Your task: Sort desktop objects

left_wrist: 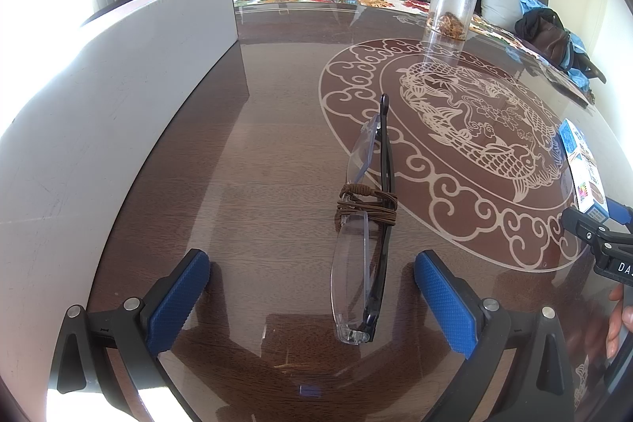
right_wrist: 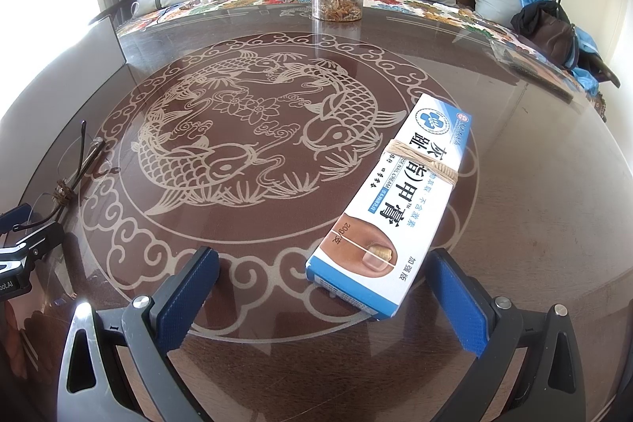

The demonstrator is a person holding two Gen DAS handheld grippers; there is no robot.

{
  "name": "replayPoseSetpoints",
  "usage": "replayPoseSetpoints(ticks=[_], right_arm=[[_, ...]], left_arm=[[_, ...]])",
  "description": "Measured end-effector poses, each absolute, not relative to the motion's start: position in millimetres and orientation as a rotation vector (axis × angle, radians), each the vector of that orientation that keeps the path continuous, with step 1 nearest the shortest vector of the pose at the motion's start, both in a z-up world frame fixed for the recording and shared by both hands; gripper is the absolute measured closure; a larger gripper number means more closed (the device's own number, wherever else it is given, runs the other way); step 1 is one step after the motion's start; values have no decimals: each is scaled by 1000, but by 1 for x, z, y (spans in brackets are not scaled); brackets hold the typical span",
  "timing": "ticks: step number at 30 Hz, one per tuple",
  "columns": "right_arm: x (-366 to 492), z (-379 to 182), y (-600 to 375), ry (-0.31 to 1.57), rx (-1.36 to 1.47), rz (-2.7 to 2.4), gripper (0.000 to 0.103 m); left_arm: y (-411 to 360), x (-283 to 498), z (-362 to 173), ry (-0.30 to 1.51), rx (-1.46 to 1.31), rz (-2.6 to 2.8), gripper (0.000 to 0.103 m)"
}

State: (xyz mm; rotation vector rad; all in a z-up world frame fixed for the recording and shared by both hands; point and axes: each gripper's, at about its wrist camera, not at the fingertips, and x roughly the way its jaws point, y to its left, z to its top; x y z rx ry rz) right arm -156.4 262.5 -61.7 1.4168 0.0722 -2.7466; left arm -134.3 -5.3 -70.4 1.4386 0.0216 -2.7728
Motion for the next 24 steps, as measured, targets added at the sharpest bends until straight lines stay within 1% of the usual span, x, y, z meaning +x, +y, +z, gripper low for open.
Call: replayPoseSetpoints(ticks=[11,12,13,16,18,19,21,23,24], right_arm=[[-157,-61,263,70,1422,-2736,0],[-158,-60,265,49,1431,-2723,0],[-158,-58,271,-16,1429,-2715,0],[-156,-50,300,-312,1386,-2719,0],[-156,-45,314,-413,1372,-2729,0],[-158,-42,316,-434,1357,-2730,0],[-164,-40,313,-386,1334,-2749,0],[-179,-44,305,-277,1392,-2784,0],[-186,-47,303,-255,1428,-2797,2]], left_arm=[[-5,-135,-71,22,1438,-2773,0],[-5,-135,-71,22,1438,-2773,0],[-5,-135,-71,22,1438,-2773,0],[-5,-135,-71,23,1438,-2773,0],[-5,-135,-71,23,1438,-2773,0],[-5,-135,-71,23,1438,-2773,0],[-5,-135,-71,22,1438,-2773,0],[-5,-135,-71,22,1438,-2773,0],[-5,-135,-71,23,1438,-2773,0]])
